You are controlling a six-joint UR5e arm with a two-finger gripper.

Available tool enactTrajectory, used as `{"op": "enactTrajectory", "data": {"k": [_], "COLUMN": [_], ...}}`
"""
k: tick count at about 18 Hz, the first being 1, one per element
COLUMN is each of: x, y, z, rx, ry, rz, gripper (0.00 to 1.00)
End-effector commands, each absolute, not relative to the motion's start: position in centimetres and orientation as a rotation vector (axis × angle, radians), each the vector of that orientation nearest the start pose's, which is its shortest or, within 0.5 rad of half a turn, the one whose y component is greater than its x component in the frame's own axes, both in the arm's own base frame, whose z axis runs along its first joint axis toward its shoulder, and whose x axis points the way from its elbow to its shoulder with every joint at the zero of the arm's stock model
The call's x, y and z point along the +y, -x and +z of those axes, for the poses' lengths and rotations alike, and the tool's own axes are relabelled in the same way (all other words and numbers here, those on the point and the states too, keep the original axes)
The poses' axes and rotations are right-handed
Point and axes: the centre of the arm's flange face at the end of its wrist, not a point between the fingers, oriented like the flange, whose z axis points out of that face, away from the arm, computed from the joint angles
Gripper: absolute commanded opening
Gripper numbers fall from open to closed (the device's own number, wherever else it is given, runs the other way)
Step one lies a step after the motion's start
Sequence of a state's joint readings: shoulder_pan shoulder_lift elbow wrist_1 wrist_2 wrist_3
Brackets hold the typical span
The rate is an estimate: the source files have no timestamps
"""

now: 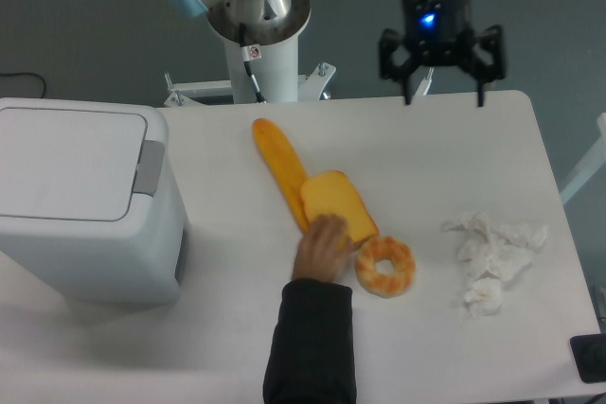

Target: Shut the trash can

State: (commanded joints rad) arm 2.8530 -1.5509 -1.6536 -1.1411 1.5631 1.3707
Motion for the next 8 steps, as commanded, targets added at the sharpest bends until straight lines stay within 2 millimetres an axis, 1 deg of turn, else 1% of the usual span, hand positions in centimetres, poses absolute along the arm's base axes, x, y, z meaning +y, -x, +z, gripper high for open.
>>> {"op": "enactTrajectory", "data": {"k": [1,2,3,8], "x": [26.6,25.4,24.8,24.5], "y": [45.4,45.7,45.8,45.3], "z": [50.5,50.5,50.5,50.6], "rx": [0.187,0.213,0.225,0.226], "ry": [3.014,3.032,3.041,3.047], "rz": [0.528,0.525,0.517,0.496], "gripper": [1.0,1.0,1.0,1.0]}}
